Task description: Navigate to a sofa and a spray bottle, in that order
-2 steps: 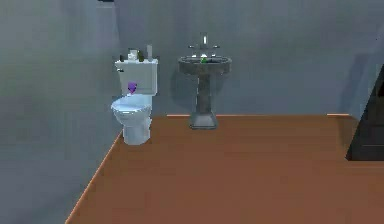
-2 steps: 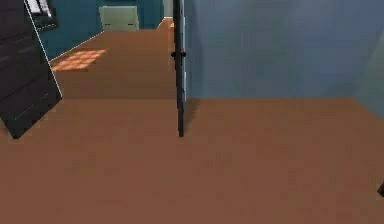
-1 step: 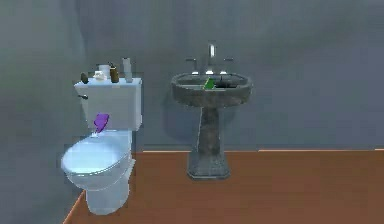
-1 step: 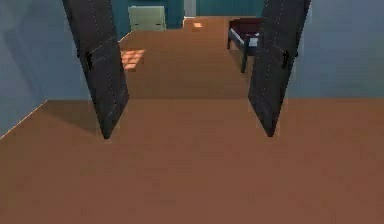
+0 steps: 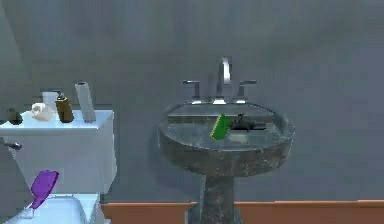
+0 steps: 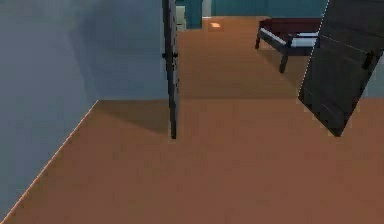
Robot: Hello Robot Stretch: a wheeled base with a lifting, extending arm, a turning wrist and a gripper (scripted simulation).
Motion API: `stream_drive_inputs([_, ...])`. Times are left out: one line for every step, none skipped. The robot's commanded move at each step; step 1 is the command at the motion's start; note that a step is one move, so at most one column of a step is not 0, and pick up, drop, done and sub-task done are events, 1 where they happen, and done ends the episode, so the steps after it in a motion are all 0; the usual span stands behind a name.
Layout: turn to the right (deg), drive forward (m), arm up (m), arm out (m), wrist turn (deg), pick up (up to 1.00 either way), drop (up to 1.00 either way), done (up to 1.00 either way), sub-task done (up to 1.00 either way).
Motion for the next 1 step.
stream_drive_inputs([-39.0,0.00,0.00,0.00,0.0,0.00,0.00,0.00,0.00])
